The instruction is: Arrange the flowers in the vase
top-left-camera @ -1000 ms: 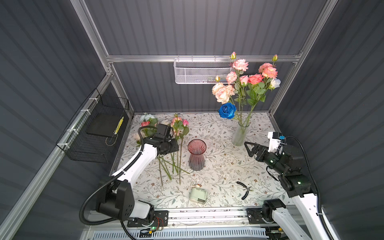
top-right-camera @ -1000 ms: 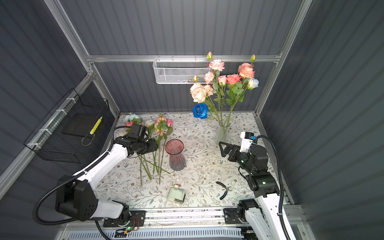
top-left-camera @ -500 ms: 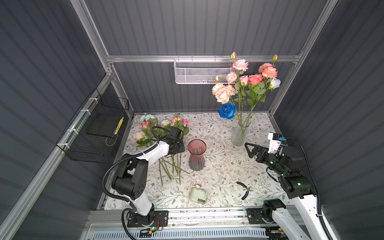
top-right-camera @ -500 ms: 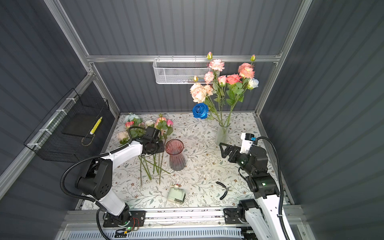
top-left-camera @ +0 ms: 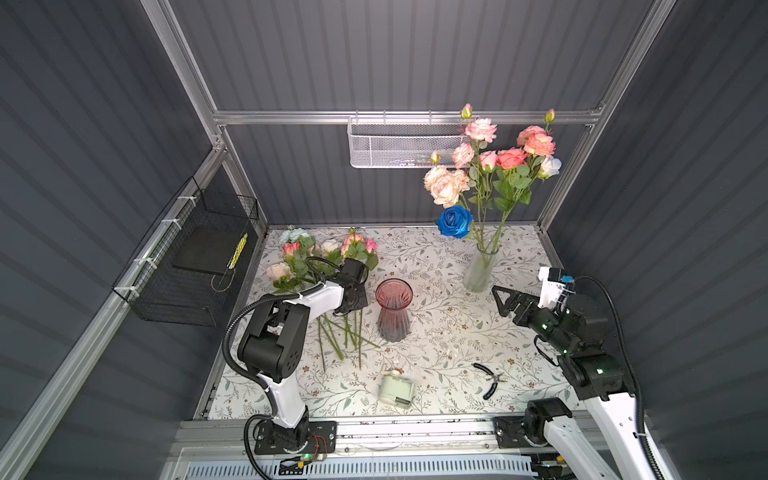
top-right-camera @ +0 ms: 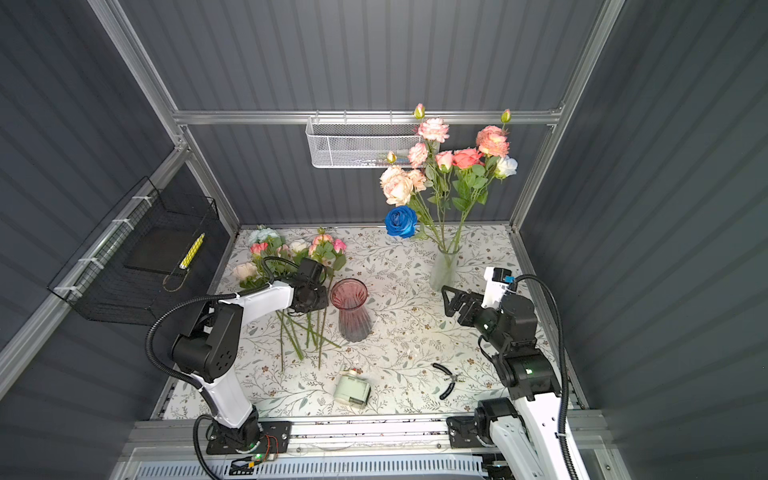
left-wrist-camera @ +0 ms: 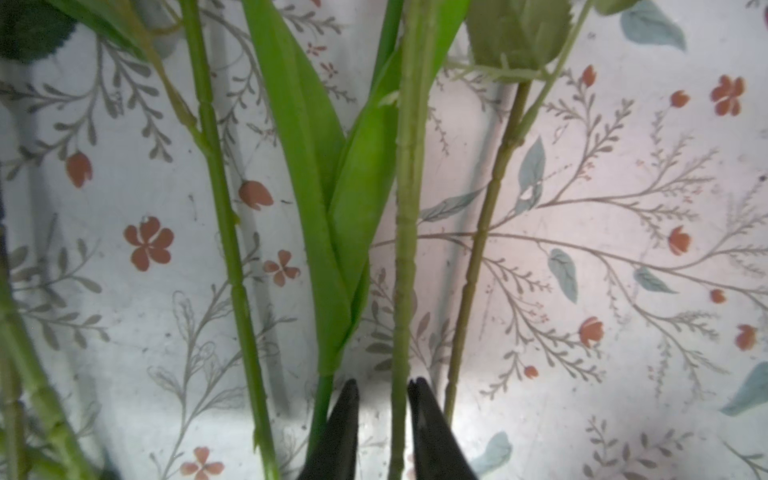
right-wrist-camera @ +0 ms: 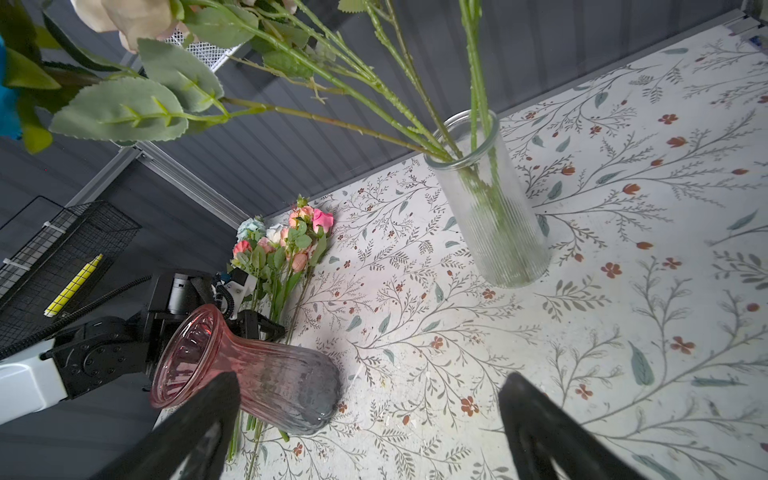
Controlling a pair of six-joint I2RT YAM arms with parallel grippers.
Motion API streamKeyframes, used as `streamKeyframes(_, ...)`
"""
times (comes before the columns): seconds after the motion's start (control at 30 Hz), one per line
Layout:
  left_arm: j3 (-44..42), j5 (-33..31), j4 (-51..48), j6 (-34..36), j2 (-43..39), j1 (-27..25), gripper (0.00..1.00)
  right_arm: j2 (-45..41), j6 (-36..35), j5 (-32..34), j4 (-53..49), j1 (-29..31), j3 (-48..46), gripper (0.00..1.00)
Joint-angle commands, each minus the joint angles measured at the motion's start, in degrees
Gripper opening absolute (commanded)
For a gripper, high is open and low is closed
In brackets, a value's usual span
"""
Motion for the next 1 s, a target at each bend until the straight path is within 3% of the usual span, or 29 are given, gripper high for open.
streamKeyframes(0.0,1.2,-1.5,1.1,0.0,0.5,0.3,0.14,-0.6,-1.1,0.7,-1.4,0.1,-0.3,0.99)
streamKeyframes(0.1,0.7,-1.9,2.0,-0.2,-1.7,0.3,0.01,-0.9,-1.2,1.1,-1.9,0.1,-0.1,0.99)
streamKeyframes(0.33,-2.8,-5.7,4.8,-0.3,-20.4,-1.0,0.0,-1.2,-1.3,1.2,-1.8,0.1,-0.1,0.99)
streamKeyframes(0.5,-0.1,-13.7,5.6,4.2,-35.1,-8.4,0.0,-0.8,-1.0,0.8,-0.8,0.1,-0.5,0.99)
streamKeyframes(0.57,1.5,-13.9,7.5,5.5,-37.9,-10.9,0.0,-0.4,-0.8,0.4,-0.5,0.2,-0.3,0.99)
streamKeyframes(0.83,6.0,-10.7,19.8,11.2,-38.0,-19.2,0.0,0.4,0.2,-0.4,0.2,0.1,-0.1,0.99)
streamKeyframes(0.97,5.3,-9.1,27.3,12.7,-34.6,-20.0,0.0,0.4,0.5,-0.5,0.2,0.1,0.3,0.99)
